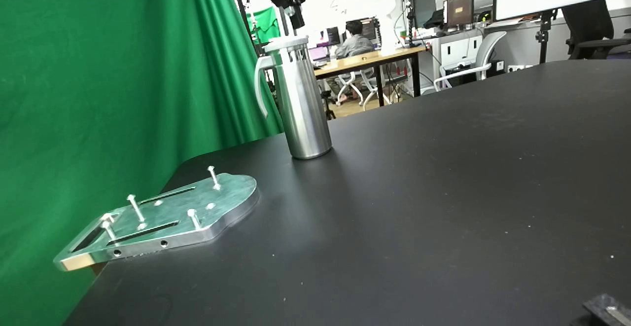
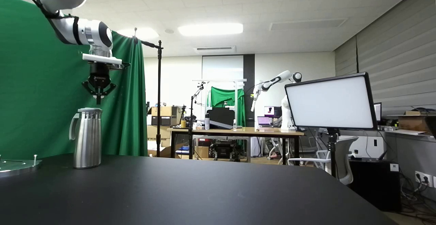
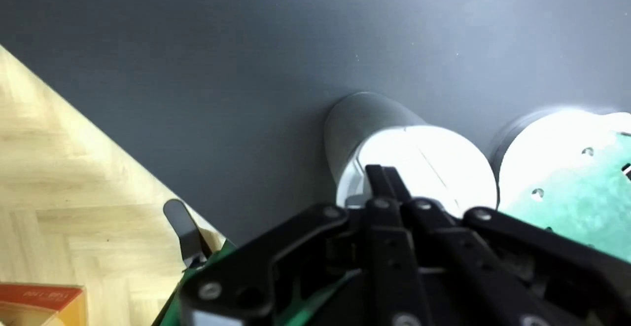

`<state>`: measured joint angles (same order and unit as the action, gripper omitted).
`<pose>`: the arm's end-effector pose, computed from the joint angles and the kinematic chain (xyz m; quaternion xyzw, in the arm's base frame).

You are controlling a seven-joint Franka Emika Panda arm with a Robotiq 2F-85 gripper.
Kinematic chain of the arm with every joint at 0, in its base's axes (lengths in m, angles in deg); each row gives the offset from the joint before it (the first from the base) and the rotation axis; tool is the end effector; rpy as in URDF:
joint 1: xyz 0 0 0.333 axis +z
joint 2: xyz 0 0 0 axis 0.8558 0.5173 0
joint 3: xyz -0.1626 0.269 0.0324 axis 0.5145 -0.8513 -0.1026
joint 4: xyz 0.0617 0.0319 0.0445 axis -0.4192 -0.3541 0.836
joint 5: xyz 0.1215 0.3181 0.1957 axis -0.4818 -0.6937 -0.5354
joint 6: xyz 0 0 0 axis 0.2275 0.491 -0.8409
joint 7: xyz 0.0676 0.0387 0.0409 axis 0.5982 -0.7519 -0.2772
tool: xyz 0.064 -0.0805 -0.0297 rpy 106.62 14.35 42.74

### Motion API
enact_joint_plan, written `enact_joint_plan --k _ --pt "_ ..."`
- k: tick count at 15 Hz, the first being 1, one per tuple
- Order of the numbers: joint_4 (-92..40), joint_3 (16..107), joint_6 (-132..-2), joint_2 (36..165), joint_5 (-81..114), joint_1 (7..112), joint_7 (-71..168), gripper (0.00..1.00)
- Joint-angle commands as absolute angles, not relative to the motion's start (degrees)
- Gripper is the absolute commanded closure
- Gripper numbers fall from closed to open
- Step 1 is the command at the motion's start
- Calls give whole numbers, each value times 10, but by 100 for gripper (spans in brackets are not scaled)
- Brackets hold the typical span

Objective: Close the mouth of the flask

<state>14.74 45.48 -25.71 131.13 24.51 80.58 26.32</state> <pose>0.6712 0.3495 0.4015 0.9097 0.4127 -0.0399 0.0254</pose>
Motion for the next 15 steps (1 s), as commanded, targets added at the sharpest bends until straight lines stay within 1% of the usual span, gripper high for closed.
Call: enact_joint_plan --k 1,2,3,4,9,15 --pt "140 449 -272 1267 250 810 257 100" --pt "135 451 -274 1258 254 813 265 100" --pt "129 453 -277 1247 258 816 266 74" --pt "124 455 -269 1237 262 819 266 73" --pt "106 455 -232 1182 269 818 257 40" --pt "-4 450 -209 1084 244 783 246 0"
